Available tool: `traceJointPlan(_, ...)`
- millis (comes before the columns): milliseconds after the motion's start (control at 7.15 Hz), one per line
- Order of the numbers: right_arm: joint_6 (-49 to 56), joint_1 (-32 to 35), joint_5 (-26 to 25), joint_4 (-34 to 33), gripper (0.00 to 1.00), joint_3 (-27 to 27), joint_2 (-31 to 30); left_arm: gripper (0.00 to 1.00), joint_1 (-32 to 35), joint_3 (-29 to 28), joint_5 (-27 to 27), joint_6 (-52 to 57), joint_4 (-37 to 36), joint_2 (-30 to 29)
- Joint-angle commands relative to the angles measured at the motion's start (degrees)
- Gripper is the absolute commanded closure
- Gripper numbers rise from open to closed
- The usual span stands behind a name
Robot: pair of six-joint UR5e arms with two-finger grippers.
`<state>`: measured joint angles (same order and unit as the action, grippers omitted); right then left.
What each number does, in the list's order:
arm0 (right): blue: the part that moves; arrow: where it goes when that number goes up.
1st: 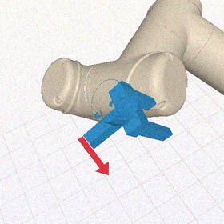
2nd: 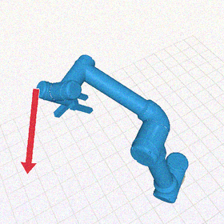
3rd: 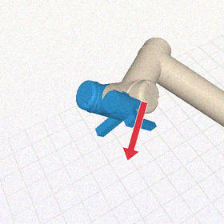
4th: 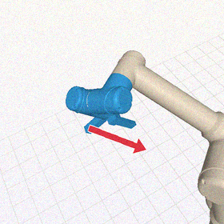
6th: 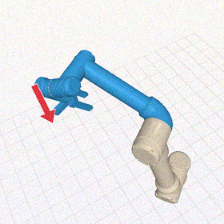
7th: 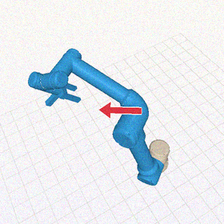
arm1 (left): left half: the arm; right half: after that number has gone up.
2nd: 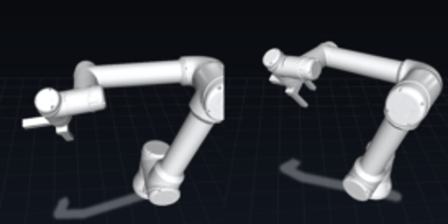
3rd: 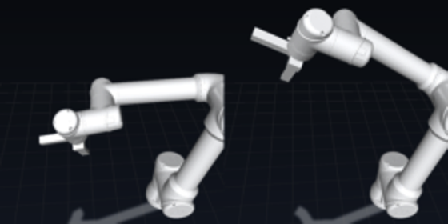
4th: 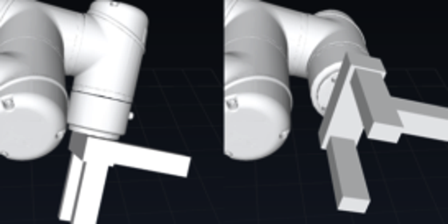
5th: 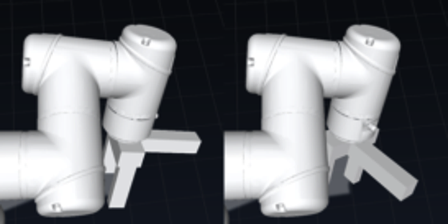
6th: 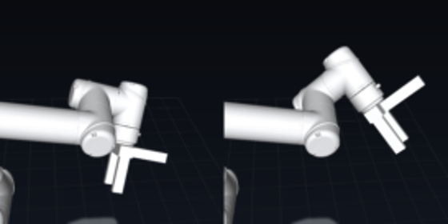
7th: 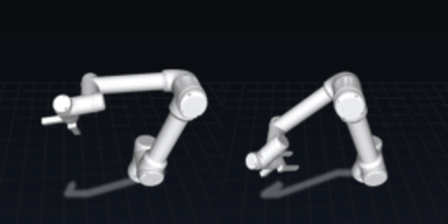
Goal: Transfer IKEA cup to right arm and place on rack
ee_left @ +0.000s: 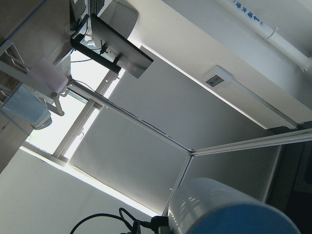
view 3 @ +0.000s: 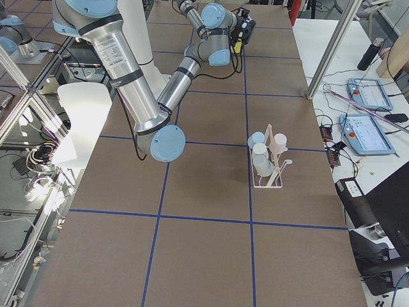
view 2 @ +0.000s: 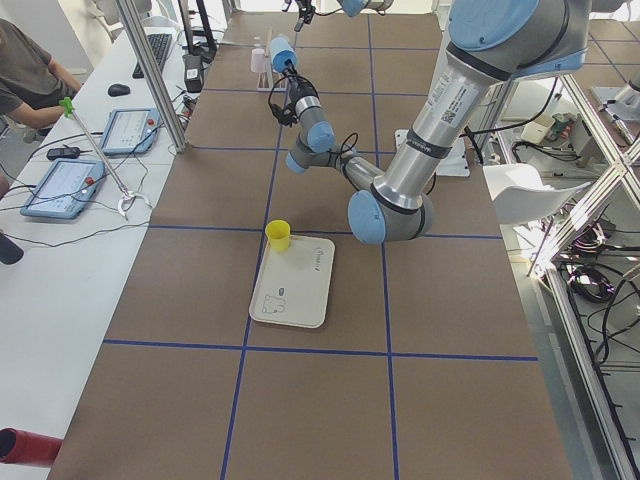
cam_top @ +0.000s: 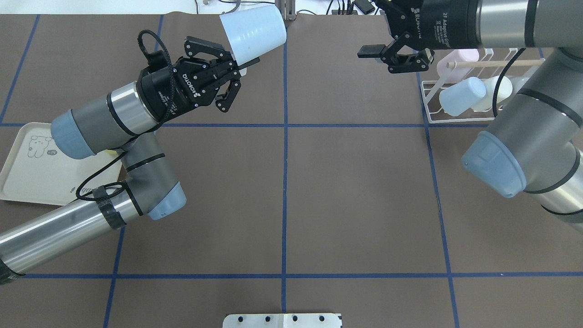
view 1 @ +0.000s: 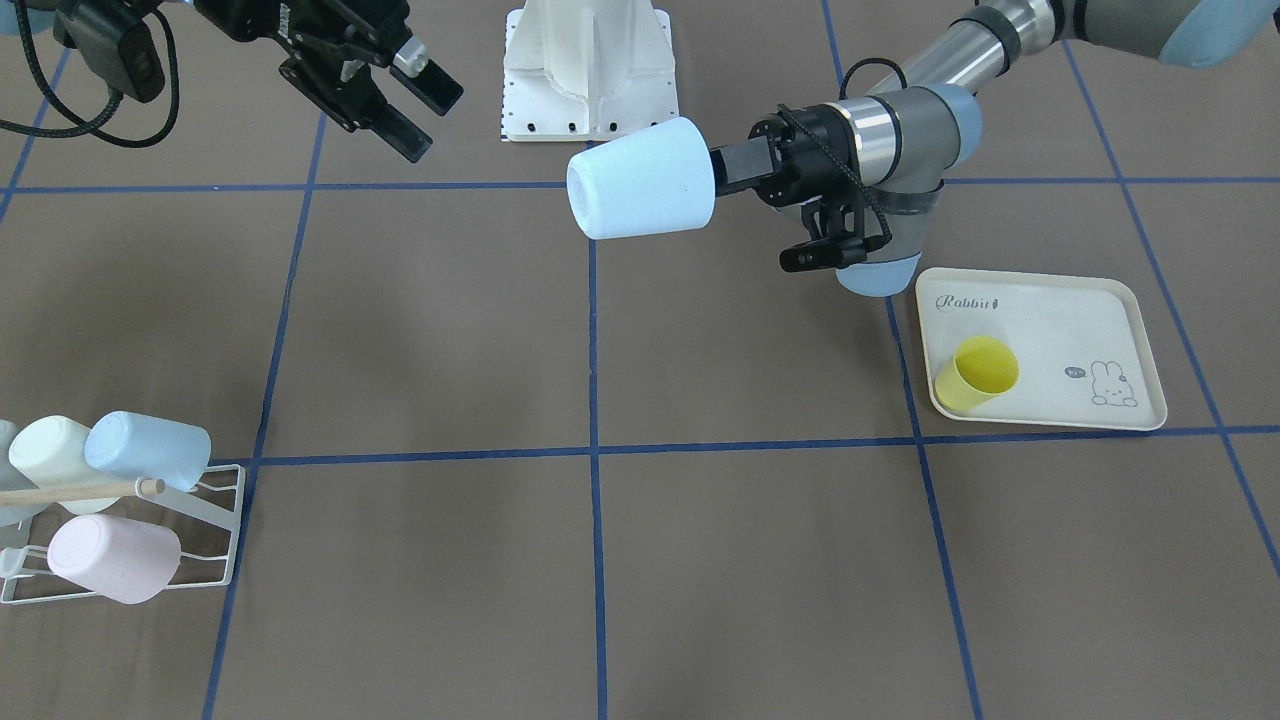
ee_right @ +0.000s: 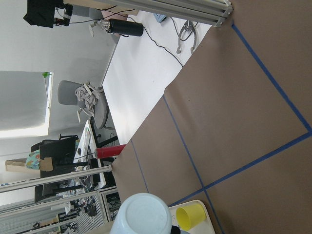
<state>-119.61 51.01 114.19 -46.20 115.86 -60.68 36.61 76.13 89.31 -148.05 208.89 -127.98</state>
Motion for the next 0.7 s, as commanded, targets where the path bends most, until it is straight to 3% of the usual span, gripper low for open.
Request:
traceJointPlan(0, -2.1, -1.43, -3.25, 2.07, 0.0, 0.07, 0.12, 1.0, -0.22, -0.2, -1.14, -3.29, 1.08, -1.73)
traceJointPlan(140, -4.38, -2.57, -6.4, 4.87, 0.0, -0.1, 0.21, 1.0, -0.92, -0.2, -2.2, -4.08, 1.08, -2.7)
traceJointPlan(560, -5.46, -3.72, -8.27, 6.47, 0.0, -0.37, 0.21, 1.0, -2.24, -0.11, -2.82, -5.5, 1.08, -3.5)
